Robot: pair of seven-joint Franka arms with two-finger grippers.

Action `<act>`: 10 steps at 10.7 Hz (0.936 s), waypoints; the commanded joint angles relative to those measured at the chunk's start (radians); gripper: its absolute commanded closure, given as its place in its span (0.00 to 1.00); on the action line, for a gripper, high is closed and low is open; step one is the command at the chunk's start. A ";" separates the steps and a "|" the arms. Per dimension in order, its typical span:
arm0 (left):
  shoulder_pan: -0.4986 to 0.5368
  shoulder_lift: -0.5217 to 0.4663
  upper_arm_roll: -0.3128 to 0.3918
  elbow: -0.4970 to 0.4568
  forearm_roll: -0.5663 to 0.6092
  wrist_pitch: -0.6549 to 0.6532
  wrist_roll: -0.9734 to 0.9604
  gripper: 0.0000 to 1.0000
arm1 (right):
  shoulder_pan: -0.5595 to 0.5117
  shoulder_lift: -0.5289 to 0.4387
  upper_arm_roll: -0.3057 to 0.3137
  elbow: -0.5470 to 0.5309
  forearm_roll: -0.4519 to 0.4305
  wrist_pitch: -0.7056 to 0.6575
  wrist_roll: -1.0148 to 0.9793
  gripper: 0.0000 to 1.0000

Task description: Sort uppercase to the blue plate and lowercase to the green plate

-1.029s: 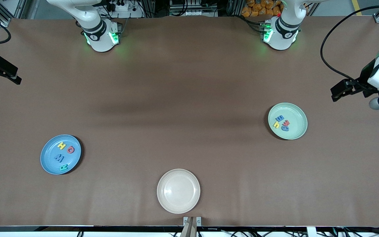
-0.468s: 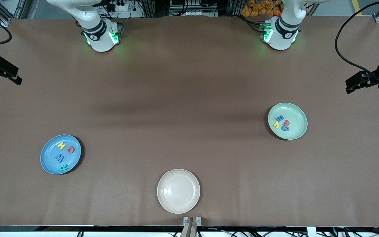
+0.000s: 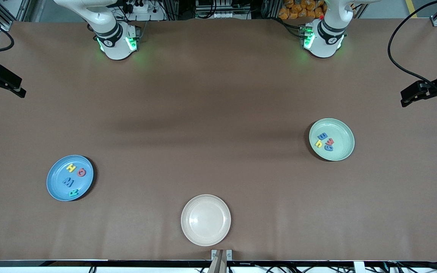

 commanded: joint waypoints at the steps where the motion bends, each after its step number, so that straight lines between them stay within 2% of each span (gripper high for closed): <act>1: 0.001 -0.012 0.007 -0.007 -0.048 -0.007 0.021 0.00 | 0.000 -0.008 0.001 -0.010 -0.002 0.003 0.017 0.00; 10: -0.002 -0.001 0.007 -0.009 -0.052 -0.014 0.011 0.00 | 0.000 -0.008 0.003 -0.009 0.000 0.001 0.011 0.00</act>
